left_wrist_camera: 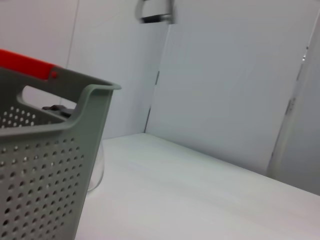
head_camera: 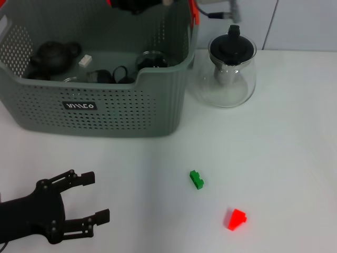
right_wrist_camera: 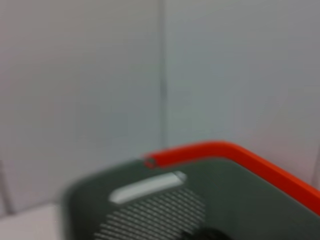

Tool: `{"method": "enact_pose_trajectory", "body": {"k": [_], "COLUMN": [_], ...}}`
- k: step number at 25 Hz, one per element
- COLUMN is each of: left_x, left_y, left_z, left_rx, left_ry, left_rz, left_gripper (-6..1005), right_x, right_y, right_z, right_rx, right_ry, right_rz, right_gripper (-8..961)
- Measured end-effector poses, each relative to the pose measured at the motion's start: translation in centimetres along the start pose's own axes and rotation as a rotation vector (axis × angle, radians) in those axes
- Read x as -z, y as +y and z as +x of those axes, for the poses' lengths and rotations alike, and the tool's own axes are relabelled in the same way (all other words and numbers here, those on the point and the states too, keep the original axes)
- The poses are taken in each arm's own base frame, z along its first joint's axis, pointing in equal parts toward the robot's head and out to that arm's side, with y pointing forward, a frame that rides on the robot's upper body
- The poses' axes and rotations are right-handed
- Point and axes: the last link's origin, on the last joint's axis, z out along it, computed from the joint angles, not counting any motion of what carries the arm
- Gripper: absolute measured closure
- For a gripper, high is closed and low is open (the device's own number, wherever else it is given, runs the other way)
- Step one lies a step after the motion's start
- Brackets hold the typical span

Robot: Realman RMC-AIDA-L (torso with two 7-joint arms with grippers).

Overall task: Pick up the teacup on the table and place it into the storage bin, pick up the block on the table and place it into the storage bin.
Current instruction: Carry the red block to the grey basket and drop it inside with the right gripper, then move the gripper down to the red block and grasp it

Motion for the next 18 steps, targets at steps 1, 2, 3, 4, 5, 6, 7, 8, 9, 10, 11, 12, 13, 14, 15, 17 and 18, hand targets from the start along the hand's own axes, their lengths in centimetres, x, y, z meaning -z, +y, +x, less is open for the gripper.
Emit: {"method": "enact_pose_trajectory", "body": {"k": [1,2,3,4,5,6,7,8,9,10,11,12,13,14,15,17,18], "left_x": [-0.1,-0.2,-0.2,-0.3,-0.3,-0.3,-0.3,-0.3,-0.3,-0.3,-0.3,-0.3,-0.3,-0.3,-0.3,-0.3,-0.2], "left_y": [0.0,0.0,-0.1,-0.1,-0.1,-0.1,-0.1,-0.1,-0.1,-0.1,-0.1,-0.1,-0.1,-0.1,-0.1,-0.1,0.0], "left_z": [0.0,0.1,0.1,0.1,0.1,0.1,0.2,0.2,0.2,0.2,0.2,0.2,0.2,0.2,0.2,0.1,0.1], "left_rx": [0.0,0.0,0.001,0.002,0.002,0.002,0.002,0.001,0.001,0.001,0.002,0.002,0.002,0.003,0.003,0.003,0.004], "left_ry": [0.0,0.0,0.0,0.001,0.002,0.003,0.005,0.006,0.007,0.007,0.008,0.008,0.008,0.008,0.007,0.004,0.002], "left_rz": [-0.002,-0.006,-0.009,-0.01,-0.011,-0.01,-0.01,-0.009,-0.009,-0.01,-0.008,-0.008,-0.009,-0.008,-0.01,-0.01,-0.011], "left_gripper": [79,79,79,79,79,79,79,79,79,79,79,79,79,79,79,79,79], "right_x": [-0.6,-1.1,-1.5,-1.7,-1.9,-2.1,-2.1,-2.1,-1.9,-0.9,-0.9,0.1,1.3,3.0,4.4,7.7,9.2], "right_y": [-0.1,-0.2,-0.2,-0.2,0.0,0.2,0.3,0.3,0.2,-0.1,-0.1,-0.3,-0.4,-0.7,-0.7,-0.2,0.1], "right_z": [0.1,-0.1,-0.1,-0.3,-0.3,-0.4,-0.4,-0.4,-0.3,-0.4,-0.4,-0.5,-0.5,0.0,0.6,2.3,3.5], "right_rx": [-0.004,-0.003,0.001,0.012,0.027,0.043,0.055,0.063,0.066,0.05,0.05,0.033,0.015,-0.008,-0.021,-0.014,-0.004], "right_ry": [0.024,0.036,0.048,0.051,0.055,0.059,0.059,0.059,0.053,0.011,0.011,-0.032,-0.082,-0.143,-0.194,-0.296,-0.324], "right_rz": [0.018,0.036,0.047,0.055,0.058,0.058,0.058,0.058,0.059,0.057,0.057,0.051,0.042,0.035,0.014,-0.033,-0.059], "right_gripper": [758,756,754,752,749,747,745,699,654,608,563,517,471,425,379,287,267]}}
